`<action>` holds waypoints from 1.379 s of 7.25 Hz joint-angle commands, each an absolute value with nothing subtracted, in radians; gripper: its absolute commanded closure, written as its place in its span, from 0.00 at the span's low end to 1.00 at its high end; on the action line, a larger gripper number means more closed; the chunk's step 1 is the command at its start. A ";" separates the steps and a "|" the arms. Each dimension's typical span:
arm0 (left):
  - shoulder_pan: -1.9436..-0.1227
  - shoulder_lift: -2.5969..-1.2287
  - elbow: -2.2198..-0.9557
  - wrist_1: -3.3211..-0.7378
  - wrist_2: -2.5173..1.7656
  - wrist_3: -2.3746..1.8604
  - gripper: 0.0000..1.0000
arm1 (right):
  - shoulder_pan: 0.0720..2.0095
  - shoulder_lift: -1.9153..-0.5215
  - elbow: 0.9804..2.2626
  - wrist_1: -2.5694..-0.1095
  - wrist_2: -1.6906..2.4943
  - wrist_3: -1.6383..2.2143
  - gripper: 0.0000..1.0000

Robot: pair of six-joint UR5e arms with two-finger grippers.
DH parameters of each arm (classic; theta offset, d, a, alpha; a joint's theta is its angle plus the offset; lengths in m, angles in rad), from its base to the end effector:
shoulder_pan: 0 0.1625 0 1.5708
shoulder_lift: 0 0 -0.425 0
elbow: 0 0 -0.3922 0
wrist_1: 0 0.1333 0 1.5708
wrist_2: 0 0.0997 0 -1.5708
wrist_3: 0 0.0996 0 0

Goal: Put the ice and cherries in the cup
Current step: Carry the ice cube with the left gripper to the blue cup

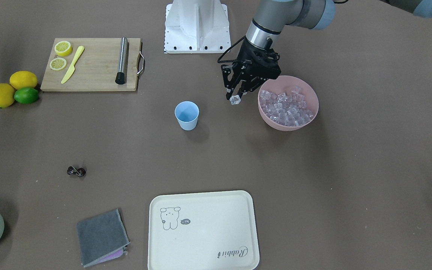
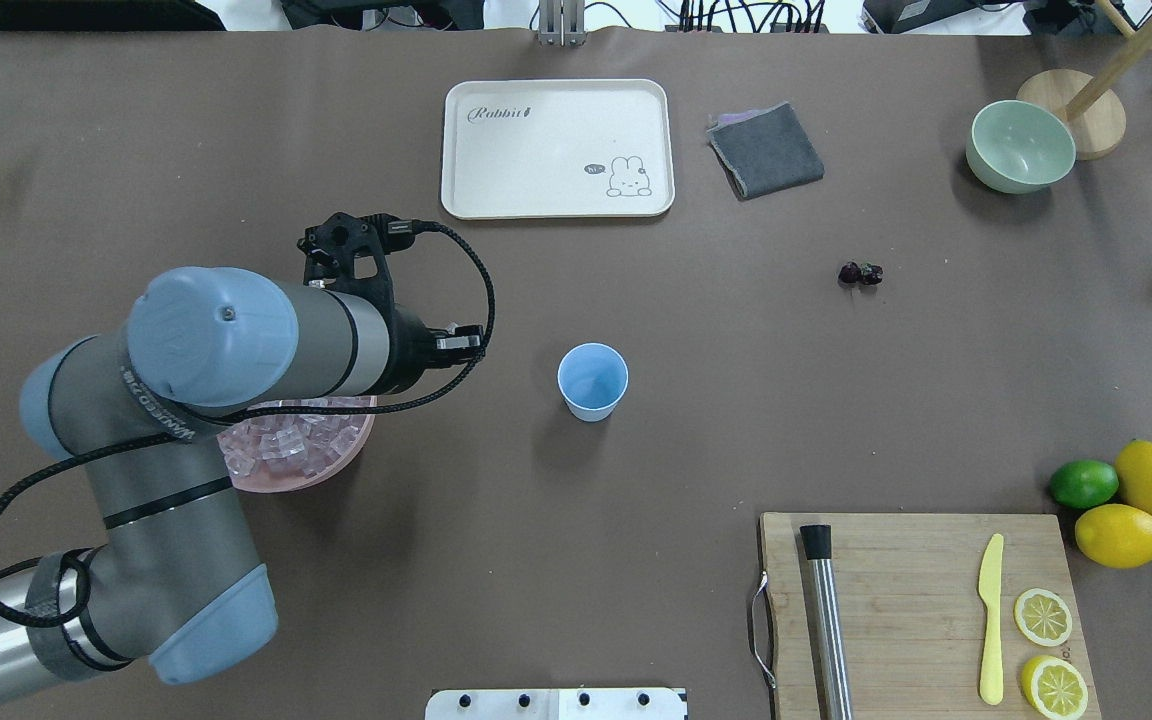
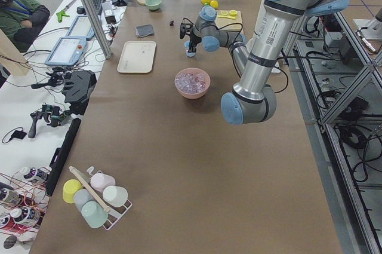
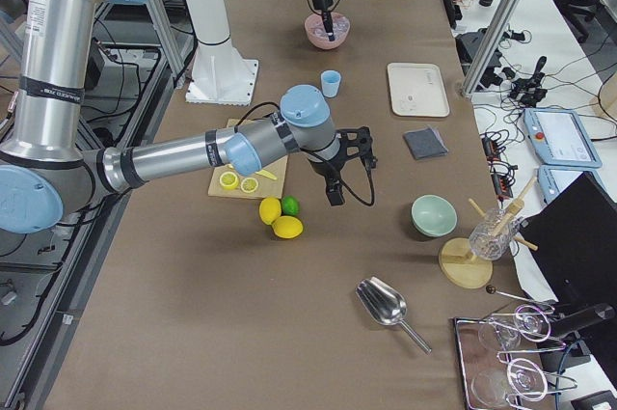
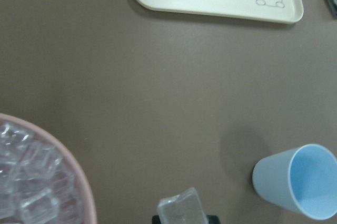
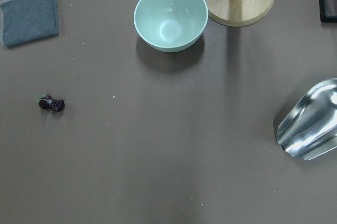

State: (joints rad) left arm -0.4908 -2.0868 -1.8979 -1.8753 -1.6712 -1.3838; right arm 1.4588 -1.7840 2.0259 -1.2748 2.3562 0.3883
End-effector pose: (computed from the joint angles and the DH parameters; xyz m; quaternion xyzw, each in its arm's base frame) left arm 0.4727 -0.3924 0.1891 0.1405 0.5253 -0.1000 0.8332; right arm 0.0164 -0.4170 0.4933 0.1465 -0.4182 0.0219 0.8962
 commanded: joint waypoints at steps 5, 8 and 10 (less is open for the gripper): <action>-0.384 -2.310 -1.668 -1.878 -1.505 -1.522 1.00 | 1.459 -1.784 2.025 -1.275 2.355 0.388 0.00; -0.367 -2.315 -1.672 -1.876 -1.503 -1.522 0.65 | 1.459 -1.782 2.025 -1.275 2.355 0.388 0.00; -0.367 -2.315 -1.677 -1.876 -1.505 -1.522 0.60 | 1.459 -1.782 2.026 -1.275 2.355 0.388 0.00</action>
State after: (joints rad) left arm -0.3679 -2.3144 -1.6749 -1.8763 -1.5038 -1.5216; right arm 1.4588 -1.7826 2.0254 -1.2747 2.3546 0.3881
